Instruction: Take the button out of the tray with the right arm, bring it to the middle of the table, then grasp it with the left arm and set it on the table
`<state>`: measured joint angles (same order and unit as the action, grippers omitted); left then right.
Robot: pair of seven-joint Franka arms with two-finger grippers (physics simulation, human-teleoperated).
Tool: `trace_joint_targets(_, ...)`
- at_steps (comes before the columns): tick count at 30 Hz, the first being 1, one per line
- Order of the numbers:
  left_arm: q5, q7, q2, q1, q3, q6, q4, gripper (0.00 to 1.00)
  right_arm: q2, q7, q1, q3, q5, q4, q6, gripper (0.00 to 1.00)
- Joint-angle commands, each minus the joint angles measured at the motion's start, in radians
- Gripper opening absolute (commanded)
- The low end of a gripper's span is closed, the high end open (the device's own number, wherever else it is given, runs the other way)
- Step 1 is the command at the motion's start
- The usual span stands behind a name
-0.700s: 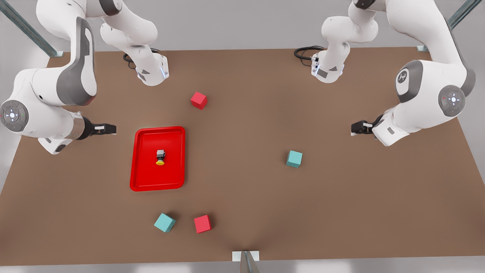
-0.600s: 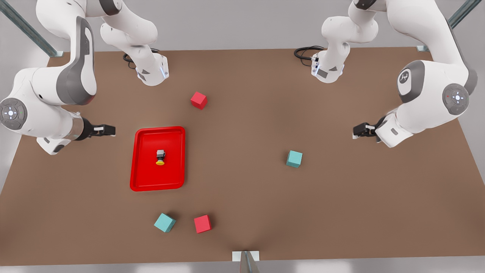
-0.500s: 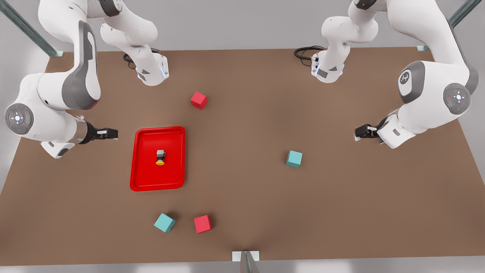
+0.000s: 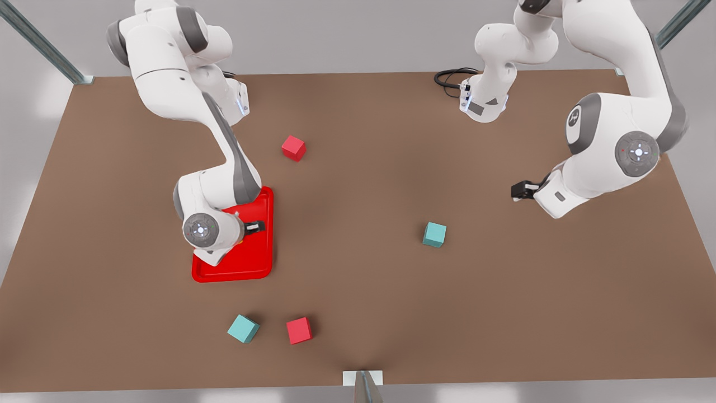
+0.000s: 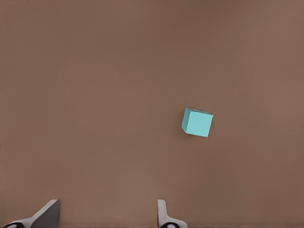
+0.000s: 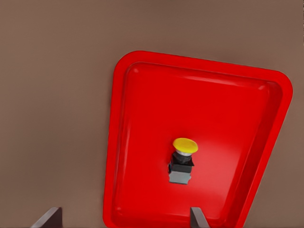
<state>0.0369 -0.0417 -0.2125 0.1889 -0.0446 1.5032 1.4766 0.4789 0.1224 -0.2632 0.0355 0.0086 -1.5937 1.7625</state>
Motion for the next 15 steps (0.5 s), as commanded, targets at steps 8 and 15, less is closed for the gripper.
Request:
trace_joint_targets(8,-0.023,-0.118,-0.018,0.0,-0.001,0.003,-0.001,1.0,-0.082,0.209,0.171,0.089,-0.027,-0.339,0.492,1.0)
trace_joint_targets(15,-0.031,-0.119,-0.019,0.0,-0.001,0.002,0.001,1.0,-0.151,0.08,0.354,0.248,-0.027,-0.535,0.684,1.0)
